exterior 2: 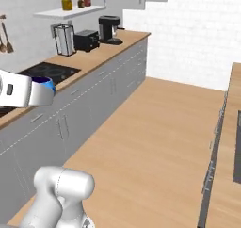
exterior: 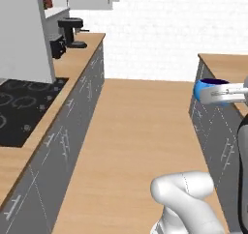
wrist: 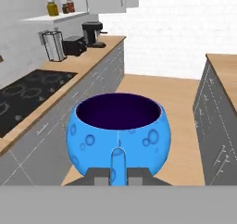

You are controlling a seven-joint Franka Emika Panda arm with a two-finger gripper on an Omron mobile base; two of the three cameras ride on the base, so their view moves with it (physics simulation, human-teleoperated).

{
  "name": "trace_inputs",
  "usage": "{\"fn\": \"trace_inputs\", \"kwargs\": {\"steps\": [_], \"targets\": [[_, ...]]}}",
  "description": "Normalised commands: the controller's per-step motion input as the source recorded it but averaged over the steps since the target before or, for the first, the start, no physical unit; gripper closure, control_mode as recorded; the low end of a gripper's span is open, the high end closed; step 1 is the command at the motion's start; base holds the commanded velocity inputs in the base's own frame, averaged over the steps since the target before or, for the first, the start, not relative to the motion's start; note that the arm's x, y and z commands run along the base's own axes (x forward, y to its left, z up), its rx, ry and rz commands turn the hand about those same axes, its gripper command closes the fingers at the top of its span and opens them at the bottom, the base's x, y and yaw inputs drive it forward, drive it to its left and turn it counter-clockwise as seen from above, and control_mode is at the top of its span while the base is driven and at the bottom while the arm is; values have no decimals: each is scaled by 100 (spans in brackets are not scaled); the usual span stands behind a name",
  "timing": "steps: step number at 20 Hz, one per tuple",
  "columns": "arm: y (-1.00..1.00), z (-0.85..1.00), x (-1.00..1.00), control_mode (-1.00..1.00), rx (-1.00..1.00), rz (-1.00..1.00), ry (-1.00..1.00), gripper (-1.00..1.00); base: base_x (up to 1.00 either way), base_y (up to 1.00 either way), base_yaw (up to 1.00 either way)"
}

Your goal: Gather all objects into one cabinet and sort the glasses and bowls to opposite sides.

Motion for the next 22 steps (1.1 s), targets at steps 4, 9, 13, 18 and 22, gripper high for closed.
{"fn": "trace_inputs", "kwargs": {"steps": [4,9,13,18,22], "targets": [[0,0,0,100,0,0,0,100,45,1,-51],[0,0,0,100,0,0,0,100,90,2,-22],[0,0,0,100,0,0,0,100,100,0,-11],[0,0,0,100,0,0,0,100,100,0,-10],[0,0,0,100,0,0,0,100,100,0,-12]]}}
